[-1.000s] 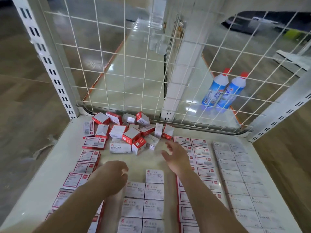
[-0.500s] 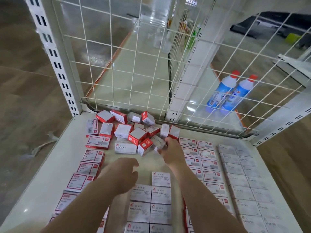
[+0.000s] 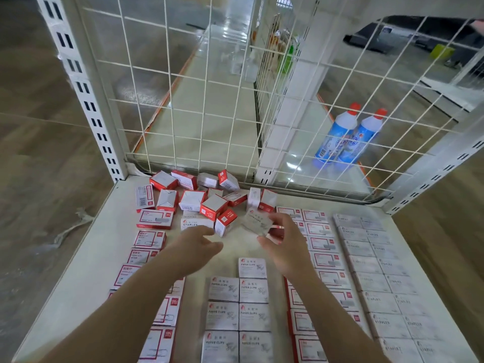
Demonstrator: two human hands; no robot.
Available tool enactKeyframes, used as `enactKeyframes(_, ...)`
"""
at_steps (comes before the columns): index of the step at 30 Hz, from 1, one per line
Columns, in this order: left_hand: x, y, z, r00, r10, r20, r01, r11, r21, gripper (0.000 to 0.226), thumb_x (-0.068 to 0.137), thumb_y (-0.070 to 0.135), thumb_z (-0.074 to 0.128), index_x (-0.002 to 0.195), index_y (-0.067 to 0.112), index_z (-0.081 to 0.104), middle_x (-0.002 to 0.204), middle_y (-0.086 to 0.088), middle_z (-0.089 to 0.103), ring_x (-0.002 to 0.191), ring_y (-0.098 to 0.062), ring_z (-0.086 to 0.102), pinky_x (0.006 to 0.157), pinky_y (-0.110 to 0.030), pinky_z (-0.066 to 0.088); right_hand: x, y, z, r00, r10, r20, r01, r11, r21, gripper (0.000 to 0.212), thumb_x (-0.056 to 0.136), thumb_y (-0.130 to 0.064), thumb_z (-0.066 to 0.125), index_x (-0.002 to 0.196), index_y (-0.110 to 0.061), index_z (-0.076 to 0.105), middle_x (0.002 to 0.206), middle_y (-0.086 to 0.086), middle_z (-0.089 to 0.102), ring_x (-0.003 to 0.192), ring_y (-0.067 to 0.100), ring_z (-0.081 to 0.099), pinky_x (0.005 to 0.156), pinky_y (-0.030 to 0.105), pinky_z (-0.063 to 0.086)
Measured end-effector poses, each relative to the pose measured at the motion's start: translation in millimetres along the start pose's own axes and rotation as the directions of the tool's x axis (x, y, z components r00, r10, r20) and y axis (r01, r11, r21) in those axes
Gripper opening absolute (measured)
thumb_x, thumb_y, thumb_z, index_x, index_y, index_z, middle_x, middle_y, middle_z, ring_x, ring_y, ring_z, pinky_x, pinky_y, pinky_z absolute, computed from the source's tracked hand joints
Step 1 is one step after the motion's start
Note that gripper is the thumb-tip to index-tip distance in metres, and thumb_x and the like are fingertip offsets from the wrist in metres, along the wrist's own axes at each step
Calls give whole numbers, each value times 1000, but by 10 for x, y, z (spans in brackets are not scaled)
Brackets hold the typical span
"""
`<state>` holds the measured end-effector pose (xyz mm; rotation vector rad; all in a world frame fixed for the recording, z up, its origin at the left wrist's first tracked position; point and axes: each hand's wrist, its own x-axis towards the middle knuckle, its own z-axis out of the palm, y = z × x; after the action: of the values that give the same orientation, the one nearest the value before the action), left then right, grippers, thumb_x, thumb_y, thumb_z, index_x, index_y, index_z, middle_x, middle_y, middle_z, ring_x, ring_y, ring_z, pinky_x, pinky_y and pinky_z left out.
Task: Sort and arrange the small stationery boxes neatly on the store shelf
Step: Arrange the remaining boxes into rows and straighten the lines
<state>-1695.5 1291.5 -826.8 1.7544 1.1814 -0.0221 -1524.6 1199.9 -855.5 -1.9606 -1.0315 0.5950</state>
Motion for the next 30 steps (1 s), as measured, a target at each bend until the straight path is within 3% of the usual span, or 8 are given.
enactKeyframes(2,-17,19,0,1000,25,8,-25,998,-55,48,92,31,55,136,18,44,125,-1,58,98,-11,51,85,-26,40,-102,-56,6,998,-54,41,54,998,18,39,79,-7,68,103,-31,49,105,-13,59,99,-1,55,78,2,43)
enactKeyframes(6,-61,62,11,998,37,54,-28,986,-166,44,91,26,57,133,17,48,113,3,64,96,-13,58,92,-34,46,-240,-131,14,992,-90,92,82,993,88,41,81,-3,65,111,-28,52,115,-8,59,108,2,55,92,13,46)
enactKeyframes(9,-73,77,9,997,38,73,-23,982,-188,32,89,19,59,121,17,57,97,4,68,90,-12,61,90,-33,48,-291,-178,-7,984,-122,129,113,990,79,42,83,-3,62,116,-27,50,119,-9,56,114,2,52,96,16,44)
enactKeyframes(13,-91,84,13,997,30,74,-17,985,-173,21,87,14,61,107,18,60,96,1,69,91,-15,62,89,-35,48,-325,-196,-25,982,-116,152,101,990,101,44,84,-1,61,118,-28,50,121,-9,58,116,3,53,99,21,45)
enactKeyframes(19,-91,69,18,997,1,83,11,990,-144,16,86,12,63,89,25,55,95,0,68,88,-15,61,87,-34,49,-410,-207,-41,979,-98,182,86,994,70,46,85,0,60,115,-33,49,112,-17,59,112,-1,52,94,7,40)
enactKeyframes(27,-47,37,63,998,-25,60,33,990,-134,28,87,11,60,113,19,54,101,-2,66,71,-10,54,61,-20,43,-431,-190,4,979,-88,185,82,996,42,42,86,-4,60,110,-35,48,109,-20,57,106,-4,51,97,13,42)
enactKeyframes(30,-24,1,63,999,-48,22,50,989,-140,35,87,13,62,120,18,52,107,-3,63,81,-12,55,63,-21,41,-412,-125,34,978,-91,188,93,996,-2,40,86,-7,61,115,-32,48,117,-13,57,111,0,51,98,16,43)
